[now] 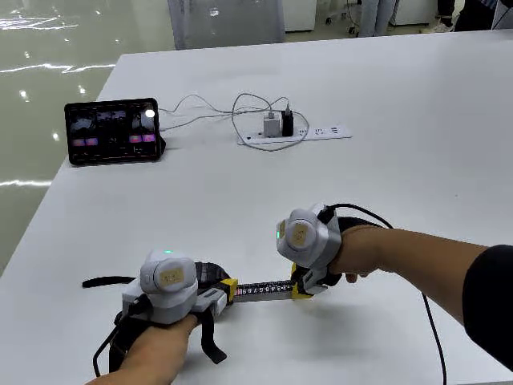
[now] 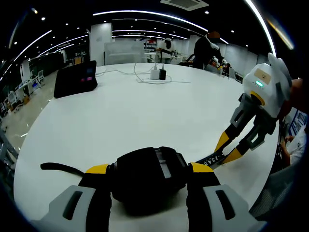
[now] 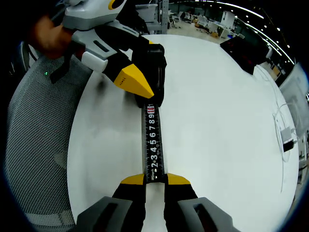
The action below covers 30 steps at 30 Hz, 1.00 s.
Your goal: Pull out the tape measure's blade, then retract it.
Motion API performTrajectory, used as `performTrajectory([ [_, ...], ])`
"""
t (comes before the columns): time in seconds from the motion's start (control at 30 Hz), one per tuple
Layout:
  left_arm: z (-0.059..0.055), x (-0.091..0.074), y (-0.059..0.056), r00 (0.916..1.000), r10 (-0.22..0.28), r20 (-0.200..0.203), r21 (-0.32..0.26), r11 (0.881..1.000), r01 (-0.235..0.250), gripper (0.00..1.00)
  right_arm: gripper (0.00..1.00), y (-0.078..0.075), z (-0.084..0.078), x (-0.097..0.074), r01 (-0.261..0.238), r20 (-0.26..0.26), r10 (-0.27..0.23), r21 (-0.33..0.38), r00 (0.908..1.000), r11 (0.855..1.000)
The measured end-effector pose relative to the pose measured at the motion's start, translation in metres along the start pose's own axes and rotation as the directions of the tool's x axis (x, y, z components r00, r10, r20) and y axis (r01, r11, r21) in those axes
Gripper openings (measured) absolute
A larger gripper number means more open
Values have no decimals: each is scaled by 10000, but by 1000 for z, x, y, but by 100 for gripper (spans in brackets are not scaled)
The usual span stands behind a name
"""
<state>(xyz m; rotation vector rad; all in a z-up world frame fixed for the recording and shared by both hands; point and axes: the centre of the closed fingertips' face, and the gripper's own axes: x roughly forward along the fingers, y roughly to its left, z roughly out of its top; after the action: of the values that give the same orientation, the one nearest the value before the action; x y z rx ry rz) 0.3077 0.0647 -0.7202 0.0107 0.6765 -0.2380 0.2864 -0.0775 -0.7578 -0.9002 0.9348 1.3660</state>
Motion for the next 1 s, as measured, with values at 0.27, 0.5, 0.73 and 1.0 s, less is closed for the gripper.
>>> performTrajectory([
  [0.27, 0, -1, -1, 10000, -47, 28, -63, 10000, 47, 58, 10, 0, 2, 1, 24, 68, -24, -4, 10000, 10000],
  [0.5, 0, -1, -1, 9999, -145, 6, -60, 9999, 145, 58, 10, 0, 5, 2, 20, 100, -20, -6, 9999, 10000],
  [0.73, 0, -2, -1, 9998, -190, 1, -5, 9998, 190, 58, 10, 0, 9, 4, 0, 151, 1, -49, 9999, 10000],
  [1.0, 0, -1, -1, 9998, -204, -8, -39, 9998, 204, 58, 10, 1, 13, 5, -4, 183, 5, -91, 9998, 10000],
])
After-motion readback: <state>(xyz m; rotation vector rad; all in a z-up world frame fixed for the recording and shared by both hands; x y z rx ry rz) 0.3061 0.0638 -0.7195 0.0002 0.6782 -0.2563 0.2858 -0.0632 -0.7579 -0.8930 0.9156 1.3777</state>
